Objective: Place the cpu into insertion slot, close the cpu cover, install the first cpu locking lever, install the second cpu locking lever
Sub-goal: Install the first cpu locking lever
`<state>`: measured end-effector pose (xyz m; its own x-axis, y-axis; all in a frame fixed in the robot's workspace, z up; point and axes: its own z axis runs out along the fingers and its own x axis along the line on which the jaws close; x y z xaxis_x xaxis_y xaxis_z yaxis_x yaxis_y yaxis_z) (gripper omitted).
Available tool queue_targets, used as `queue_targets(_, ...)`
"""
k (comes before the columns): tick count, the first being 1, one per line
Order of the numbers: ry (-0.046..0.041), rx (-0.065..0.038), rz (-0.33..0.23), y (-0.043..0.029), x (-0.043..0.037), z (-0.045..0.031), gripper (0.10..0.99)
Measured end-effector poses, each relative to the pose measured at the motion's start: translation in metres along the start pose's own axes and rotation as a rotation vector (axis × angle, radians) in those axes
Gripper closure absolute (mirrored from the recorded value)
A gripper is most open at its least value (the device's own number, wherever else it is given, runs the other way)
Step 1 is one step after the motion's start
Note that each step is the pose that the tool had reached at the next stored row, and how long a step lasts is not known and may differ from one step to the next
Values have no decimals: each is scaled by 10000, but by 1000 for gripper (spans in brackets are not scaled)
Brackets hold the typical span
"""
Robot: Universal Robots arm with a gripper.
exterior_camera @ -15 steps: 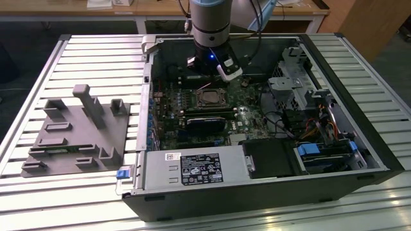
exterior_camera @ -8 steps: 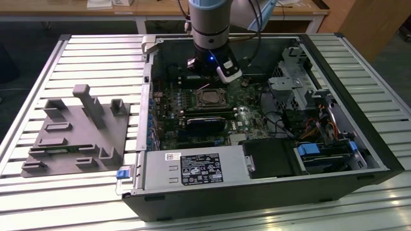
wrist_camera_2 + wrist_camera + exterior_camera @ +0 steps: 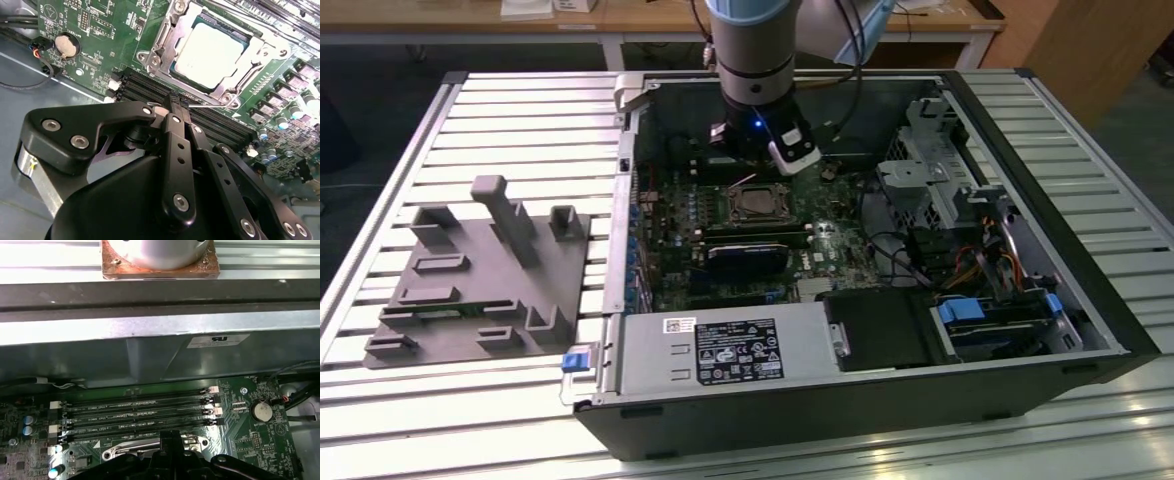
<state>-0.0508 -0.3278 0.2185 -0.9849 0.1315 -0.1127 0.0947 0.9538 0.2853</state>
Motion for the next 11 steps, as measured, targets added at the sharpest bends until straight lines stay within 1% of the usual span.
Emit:
queue_targets(1,-19,-8,4,-1,8,2,980)
queue_targets(7,-74,-14,11,-6,42,4,980)
queue_targets(9,-135,-22,10,-11,51,12,980)
queue_targets(11,-256,-39,-11,-14,64,20,980)
